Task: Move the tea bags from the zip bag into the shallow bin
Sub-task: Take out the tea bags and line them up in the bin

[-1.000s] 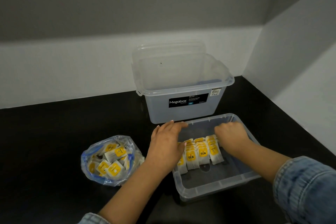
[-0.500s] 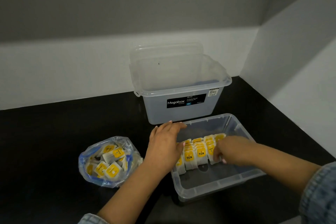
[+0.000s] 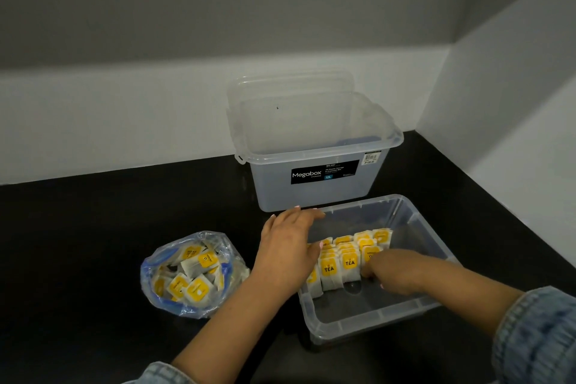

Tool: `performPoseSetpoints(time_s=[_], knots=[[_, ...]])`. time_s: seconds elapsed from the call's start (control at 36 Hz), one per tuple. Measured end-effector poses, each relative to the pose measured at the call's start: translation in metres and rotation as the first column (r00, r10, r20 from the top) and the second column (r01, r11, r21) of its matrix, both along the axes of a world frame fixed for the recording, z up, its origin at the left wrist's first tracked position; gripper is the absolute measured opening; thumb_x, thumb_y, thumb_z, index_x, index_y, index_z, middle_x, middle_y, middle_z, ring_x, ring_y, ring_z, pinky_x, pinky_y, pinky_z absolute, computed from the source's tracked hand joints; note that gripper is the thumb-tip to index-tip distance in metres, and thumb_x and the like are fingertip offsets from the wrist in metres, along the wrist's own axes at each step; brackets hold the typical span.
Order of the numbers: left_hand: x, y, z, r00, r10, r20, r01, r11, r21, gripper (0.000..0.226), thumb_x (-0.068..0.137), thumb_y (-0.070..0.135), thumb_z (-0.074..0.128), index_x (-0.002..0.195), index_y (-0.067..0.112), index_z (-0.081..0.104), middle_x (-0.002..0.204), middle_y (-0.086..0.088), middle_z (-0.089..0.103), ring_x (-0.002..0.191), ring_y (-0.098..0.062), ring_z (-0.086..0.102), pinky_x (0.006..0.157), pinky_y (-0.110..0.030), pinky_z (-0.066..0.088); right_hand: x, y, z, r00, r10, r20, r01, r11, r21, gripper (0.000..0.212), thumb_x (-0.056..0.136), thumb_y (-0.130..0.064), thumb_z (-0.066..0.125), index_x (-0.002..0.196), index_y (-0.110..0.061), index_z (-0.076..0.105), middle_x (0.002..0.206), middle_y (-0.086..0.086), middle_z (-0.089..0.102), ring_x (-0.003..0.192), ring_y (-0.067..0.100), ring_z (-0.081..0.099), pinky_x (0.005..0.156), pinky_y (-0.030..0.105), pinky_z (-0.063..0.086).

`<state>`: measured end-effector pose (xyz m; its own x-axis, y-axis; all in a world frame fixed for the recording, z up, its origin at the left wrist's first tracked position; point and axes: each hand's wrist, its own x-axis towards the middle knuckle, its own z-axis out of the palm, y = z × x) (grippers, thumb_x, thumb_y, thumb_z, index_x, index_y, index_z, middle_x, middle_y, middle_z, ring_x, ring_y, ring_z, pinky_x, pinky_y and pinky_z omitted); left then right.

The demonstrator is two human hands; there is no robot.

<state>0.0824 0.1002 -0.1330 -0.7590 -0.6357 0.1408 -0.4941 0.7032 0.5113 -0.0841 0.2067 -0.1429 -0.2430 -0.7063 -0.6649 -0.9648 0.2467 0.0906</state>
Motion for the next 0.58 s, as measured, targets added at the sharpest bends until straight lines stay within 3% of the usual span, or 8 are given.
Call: performPoseSetpoints(time_s=[0.19, 0.36, 0.5, 0.58], knots=[[0.009, -0.006, 0.003, 0.998, 0.013, -0.055, -0.013, 1.000, 0.001, 0.042, 0.092, 0.029, 0.056, 0.132, 0.036, 0.045, 0.138, 0.013, 0.048, 0.138, -0.005, 0.028, 0.117, -0.035, 0.012, -0.002, 0.000, 0.019, 1.000, -0.025, 0.006, 0.025, 1.000, -0.007, 0.032, 0.095, -0.017, 0.052, 0.125, -0.024, 0.059, 0.124, 0.001, 0.059, 0.112, 0.019, 0.056, 0.093, 0.029, 0.043], [0.047, -0.035, 0.011, 0.982, 0.102, -0.159, -0.110, 0.993, -0.044, 0.036, 0.085, 0.015, 0.065, 0.115, 0.034, 0.060, 0.129, 0.012, 0.057, 0.130, -0.008, 0.043, 0.111, -0.045, 0.032, 0.013, -0.023, 0.055, 0.997, -0.050, 0.066, 0.063, 0.974, -0.217, 0.027, 0.092, -0.020, 0.056, 0.114, -0.033, 0.064, 0.117, -0.007, 0.060, 0.097, 0.008, 0.055, 0.084, 0.023, 0.044], [0.095, -0.062, 0.025, 0.963, 0.241, -0.119, -0.247, 0.968, -0.038, 0.036, 0.083, 0.005, 0.063, 0.077, 0.039, 0.053, 0.133, 0.010, 0.054, 0.133, -0.011, 0.037, 0.112, -0.044, 0.031, 0.048, -0.051, 0.078, 0.973, -0.023, 0.230, 0.111, 0.919, -0.377, 0.019, 0.088, -0.030, 0.065, 0.107, -0.032, 0.066, 0.098, -0.014, 0.064, 0.093, 0.006, 0.060, 0.087, 0.028, 0.051], [0.123, -0.072, 0.029, 0.937, 0.349, -0.027, -0.349, 0.937, 0.019, 0.031, 0.082, 0.006, 0.063, 0.074, 0.034, 0.054, 0.136, 0.010, 0.050, 0.135, -0.012, 0.033, 0.111, -0.039, 0.031, 0.077, -0.069, 0.081, 0.964, 0.024, 0.263, 0.103, 0.884, -0.457, 0.018, 0.086, -0.033, 0.067, 0.104, -0.031, 0.067, 0.091, -0.014, 0.063, 0.091, 0.007, 0.061, 0.083, 0.027, 0.050]])
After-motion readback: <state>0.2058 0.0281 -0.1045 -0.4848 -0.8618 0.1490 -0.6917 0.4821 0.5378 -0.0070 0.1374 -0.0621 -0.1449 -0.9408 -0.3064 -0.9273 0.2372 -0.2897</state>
